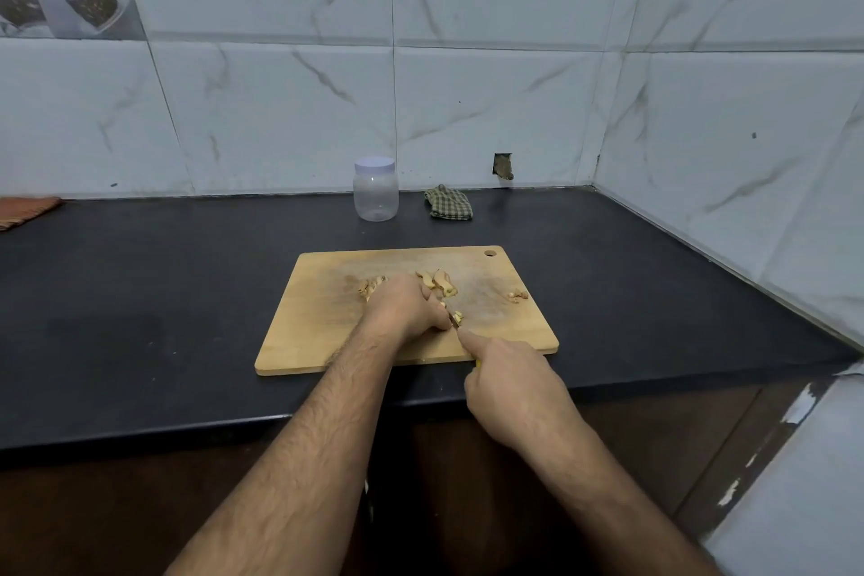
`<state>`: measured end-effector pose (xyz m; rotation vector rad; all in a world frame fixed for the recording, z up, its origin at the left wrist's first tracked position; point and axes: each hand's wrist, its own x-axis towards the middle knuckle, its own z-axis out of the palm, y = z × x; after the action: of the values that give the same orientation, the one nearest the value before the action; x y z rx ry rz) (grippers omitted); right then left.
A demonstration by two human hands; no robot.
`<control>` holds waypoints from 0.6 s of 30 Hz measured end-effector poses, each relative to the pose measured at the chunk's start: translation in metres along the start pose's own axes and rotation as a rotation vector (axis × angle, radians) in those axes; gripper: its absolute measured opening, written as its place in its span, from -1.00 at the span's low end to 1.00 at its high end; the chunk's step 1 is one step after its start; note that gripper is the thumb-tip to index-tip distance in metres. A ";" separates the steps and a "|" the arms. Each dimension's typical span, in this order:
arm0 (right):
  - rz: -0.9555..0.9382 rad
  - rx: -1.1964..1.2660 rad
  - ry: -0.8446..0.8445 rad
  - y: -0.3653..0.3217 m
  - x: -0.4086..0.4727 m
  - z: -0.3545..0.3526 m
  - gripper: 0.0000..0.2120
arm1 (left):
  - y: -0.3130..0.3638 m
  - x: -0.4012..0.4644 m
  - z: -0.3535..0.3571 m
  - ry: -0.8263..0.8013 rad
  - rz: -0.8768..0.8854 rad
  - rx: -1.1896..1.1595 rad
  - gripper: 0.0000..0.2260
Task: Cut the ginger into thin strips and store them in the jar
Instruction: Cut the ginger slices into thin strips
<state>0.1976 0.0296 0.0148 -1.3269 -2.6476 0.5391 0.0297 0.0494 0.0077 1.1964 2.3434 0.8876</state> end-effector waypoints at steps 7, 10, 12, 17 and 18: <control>0.034 -0.013 -0.001 0.008 -0.009 -0.003 -0.40 | -0.002 0.000 0.001 -0.001 0.005 -0.001 -0.86; 0.028 0.039 0.033 0.008 -0.007 -0.004 -0.43 | -0.001 -0.002 0.001 0.001 0.016 -0.012 -0.86; 0.015 0.070 0.059 0.008 -0.008 -0.004 -0.43 | -0.003 -0.004 -0.002 -0.015 0.034 -0.037 -0.92; -0.043 0.096 0.067 0.007 -0.009 0.001 -0.47 | -0.013 -0.009 -0.007 -0.003 0.050 -0.203 -0.96; -0.041 0.089 0.058 0.006 -0.008 0.002 -0.48 | -0.014 -0.010 -0.007 0.025 0.047 -0.232 -0.95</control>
<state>0.2064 0.0266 0.0108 -1.2407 -2.5670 0.5965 0.0235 0.0327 0.0035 1.1542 2.1670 1.1599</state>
